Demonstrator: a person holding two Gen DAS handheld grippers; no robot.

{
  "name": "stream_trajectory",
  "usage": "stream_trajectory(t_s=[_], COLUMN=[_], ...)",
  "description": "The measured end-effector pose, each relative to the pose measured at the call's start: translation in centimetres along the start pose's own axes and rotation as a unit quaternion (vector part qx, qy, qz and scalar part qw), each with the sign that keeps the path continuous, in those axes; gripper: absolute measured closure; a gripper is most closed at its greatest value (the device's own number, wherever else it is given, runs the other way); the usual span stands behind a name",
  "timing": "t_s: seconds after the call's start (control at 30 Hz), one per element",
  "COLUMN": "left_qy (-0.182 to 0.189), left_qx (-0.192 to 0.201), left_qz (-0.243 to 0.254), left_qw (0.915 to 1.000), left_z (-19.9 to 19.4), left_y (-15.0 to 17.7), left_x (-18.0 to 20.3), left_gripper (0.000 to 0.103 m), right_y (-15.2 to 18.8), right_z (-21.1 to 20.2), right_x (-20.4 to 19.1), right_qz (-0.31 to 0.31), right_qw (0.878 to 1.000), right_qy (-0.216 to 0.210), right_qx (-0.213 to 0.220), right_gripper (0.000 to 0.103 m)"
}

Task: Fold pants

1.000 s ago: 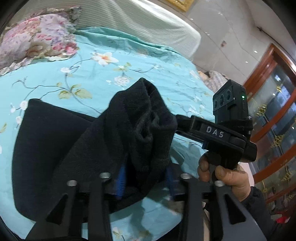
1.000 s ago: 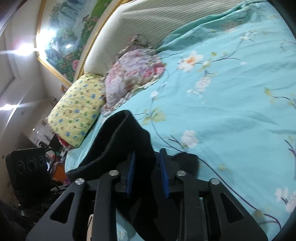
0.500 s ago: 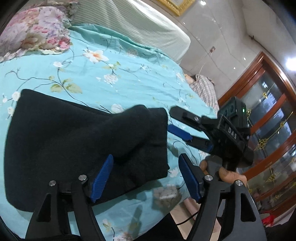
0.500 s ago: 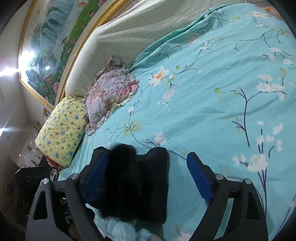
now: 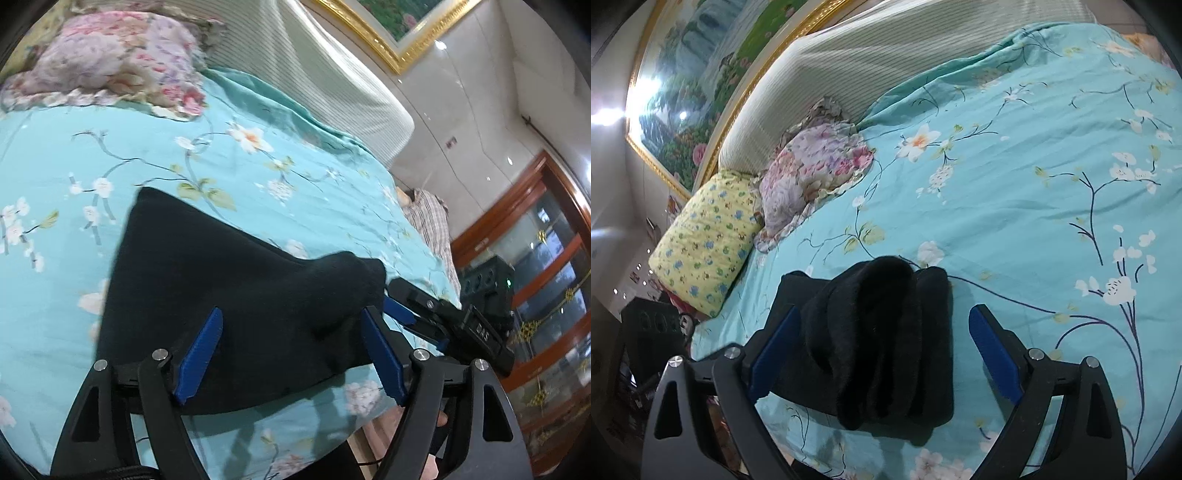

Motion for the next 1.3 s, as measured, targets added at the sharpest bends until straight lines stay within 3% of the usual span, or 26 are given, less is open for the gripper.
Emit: stream_trajectory(t_s=[0.33,0.57,0.87,1.3], left_qy=[-0.027,-0.054,-0.068,-0.060], left_qx=[0.024,0.032,0.007,-0.019], left_qz=[-0.040,-0.035,-0.034,-0.056], left_qw=[0.9986,0.9974,0.9971,0.9965], left_z=[-1.9,-2.5,-0.8,2.7], left_y=[-1.0,-1.2,-1.0,-1.1], left_x=[-4.0,-5.5,-7.1,-8.5], left_gripper=[0.024,0.022,0.022,0.022], right_y=[1.1,2.0,3.1,4.0], right_z=[0.2,0.2,0.5,2.2], right_x=[-1.3,-0.6,-0.2,0.4], right_qz=[-0.015,-0.001,0.007,0.017], right_qw=[1.000,1.000,0.999,0.999], right_qy=[0.009,0.025,0.030,0.027], right_qx=[-0.004,-0.010,-0.022,-0.038], right_gripper=[0.010,0.010,0.010,0.010])
Point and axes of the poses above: each gripper's, at about its wrist camera, not at the fingertips, and z roughly the way its jaws point, x to its right, y to its underside, the point moved 4 cm from there along z, roughly the way its jaws point, and after that the axes turned 11 degrees about x, right-handed, at the moved point
